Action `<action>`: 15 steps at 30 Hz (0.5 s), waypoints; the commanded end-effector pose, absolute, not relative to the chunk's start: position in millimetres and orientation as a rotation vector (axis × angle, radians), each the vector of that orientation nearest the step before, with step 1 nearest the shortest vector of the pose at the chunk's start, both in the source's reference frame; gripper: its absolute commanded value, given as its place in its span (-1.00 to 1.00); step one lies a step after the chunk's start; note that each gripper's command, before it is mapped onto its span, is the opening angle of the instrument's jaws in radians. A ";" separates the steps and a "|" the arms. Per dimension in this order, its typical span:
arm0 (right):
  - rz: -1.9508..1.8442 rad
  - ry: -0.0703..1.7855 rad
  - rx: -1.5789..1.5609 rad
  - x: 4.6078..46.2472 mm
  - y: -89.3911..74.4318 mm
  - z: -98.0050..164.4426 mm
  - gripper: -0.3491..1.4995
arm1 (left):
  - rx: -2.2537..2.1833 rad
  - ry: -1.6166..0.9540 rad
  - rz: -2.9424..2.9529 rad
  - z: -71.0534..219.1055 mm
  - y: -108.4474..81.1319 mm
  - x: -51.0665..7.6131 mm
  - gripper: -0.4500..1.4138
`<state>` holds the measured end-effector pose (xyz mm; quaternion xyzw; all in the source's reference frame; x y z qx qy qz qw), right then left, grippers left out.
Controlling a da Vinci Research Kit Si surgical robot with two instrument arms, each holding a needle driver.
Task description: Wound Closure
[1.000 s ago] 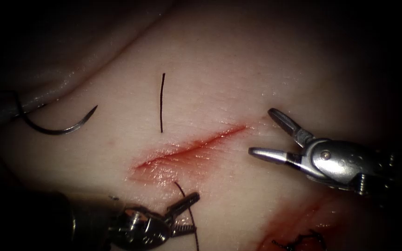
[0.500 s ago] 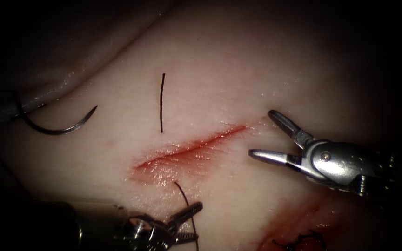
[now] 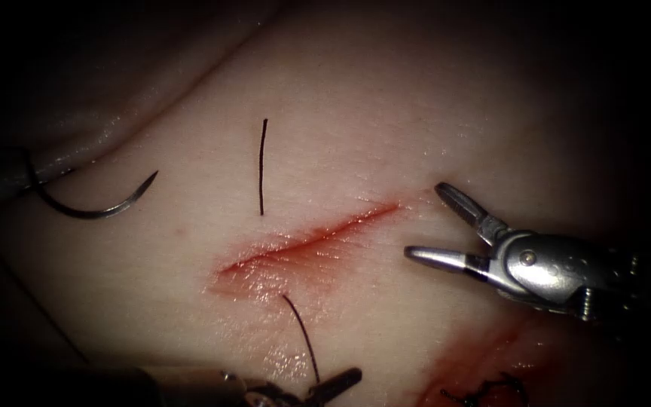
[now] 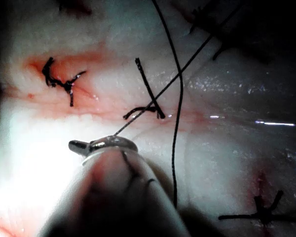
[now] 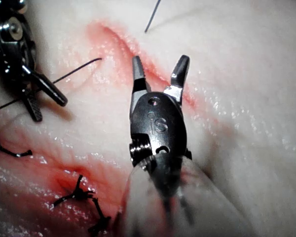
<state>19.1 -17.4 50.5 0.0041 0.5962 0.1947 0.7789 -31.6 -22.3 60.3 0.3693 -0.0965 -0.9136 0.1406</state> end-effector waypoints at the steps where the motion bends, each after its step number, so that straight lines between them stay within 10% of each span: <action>1: 0.422 1.291 0.011 19.8 -17.9 51.0 0.80 | 1.067 -0.278 -2.632 60.6 -23.1 -32.1 0.06; 15: 0.423 1.295 0.016 19.9 -18.1 51.1 0.80 | 1.050 -0.289 -2.605 59.1 -24.7 -32.0 0.10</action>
